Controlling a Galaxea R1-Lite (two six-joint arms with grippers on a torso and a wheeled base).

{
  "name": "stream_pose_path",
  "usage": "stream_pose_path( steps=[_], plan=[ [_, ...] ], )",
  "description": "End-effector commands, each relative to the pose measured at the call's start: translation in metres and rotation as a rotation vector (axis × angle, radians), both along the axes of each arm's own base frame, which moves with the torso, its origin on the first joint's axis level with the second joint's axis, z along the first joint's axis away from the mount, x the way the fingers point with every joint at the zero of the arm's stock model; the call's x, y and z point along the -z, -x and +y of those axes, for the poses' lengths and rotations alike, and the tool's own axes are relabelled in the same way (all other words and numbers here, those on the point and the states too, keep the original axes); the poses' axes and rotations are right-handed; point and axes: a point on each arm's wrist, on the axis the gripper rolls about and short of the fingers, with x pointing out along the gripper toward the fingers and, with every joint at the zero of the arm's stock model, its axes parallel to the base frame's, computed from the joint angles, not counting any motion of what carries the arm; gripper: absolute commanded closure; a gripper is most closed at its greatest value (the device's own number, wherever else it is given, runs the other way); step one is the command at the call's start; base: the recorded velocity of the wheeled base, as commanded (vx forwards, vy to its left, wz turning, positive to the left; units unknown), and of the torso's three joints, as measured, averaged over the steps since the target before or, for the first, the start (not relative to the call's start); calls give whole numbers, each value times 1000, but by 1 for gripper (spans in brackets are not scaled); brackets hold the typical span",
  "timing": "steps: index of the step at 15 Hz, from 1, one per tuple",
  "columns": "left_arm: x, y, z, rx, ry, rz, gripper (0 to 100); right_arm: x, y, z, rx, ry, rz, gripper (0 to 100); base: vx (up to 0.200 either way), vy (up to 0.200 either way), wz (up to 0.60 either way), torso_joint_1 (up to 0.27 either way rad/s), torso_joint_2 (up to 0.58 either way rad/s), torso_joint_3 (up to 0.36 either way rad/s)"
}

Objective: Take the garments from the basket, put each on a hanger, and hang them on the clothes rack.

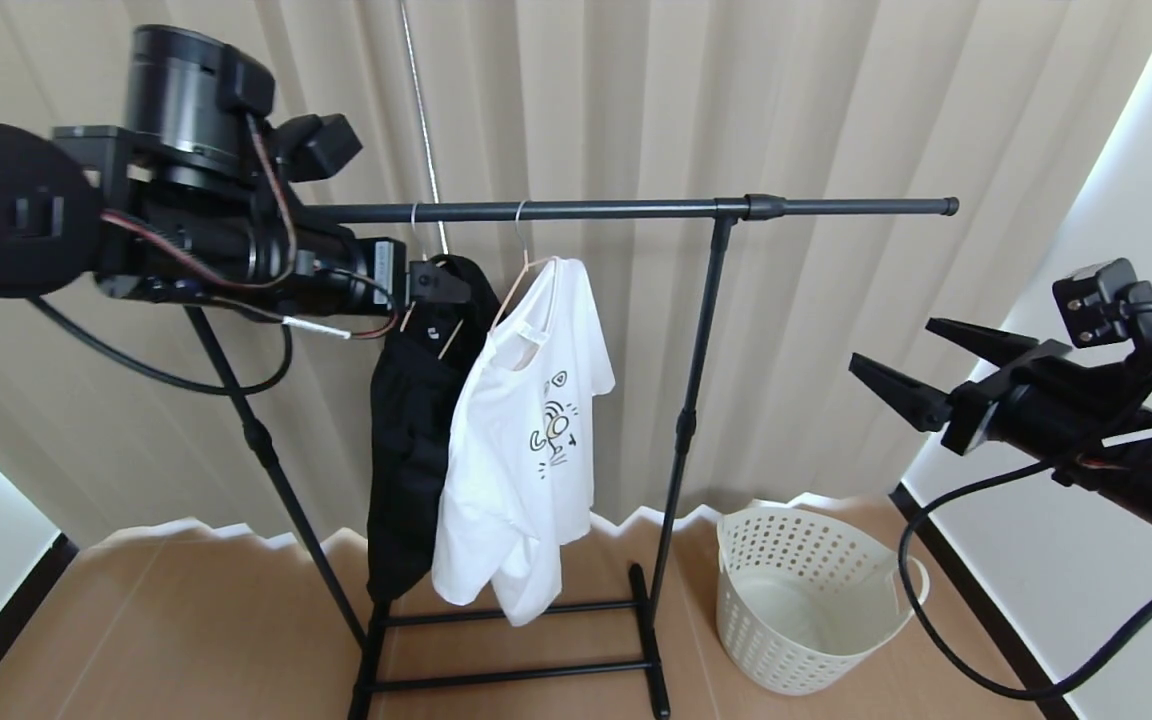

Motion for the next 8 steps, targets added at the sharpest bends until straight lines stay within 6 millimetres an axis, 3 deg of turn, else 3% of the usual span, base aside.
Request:
stream_pose_path(
  steps=[1, 2, 4, 5, 7, 8],
  plan=[
    [-18, 96, 36, -9, 5, -69, 0, -28, 44, 4, 21, -22, -7, 0, 0, 0, 0, 0, 0, 0],
    [-6, 131, 48, -16, 2, -71, 0, -21, 68, 3, 11, -11, 62, 0, 0, 0, 0, 0, 0, 0],
    [20, 174, 62, -15, 3, -92, 0, -10, 99, 0, 2, -5, 94, 0, 0, 0, 0, 0, 0, 0],
    [53, 208, 71, -7, -6, -112, 0, 5, 128, -2, -10, 0, 104, 0, 0, 0, 0, 0, 0, 0],
    [107, 251, 84, 7, -39, -172, 0, 34, 169, -10, 19, 14, 122, 0, 0, 0, 0, 0, 0, 0],
    [125, 263, 88, 9, -43, -193, 0, 46, 183, -13, 20, 17, 122, 0, 0, 0, 0, 0, 0, 0]
  ],
)
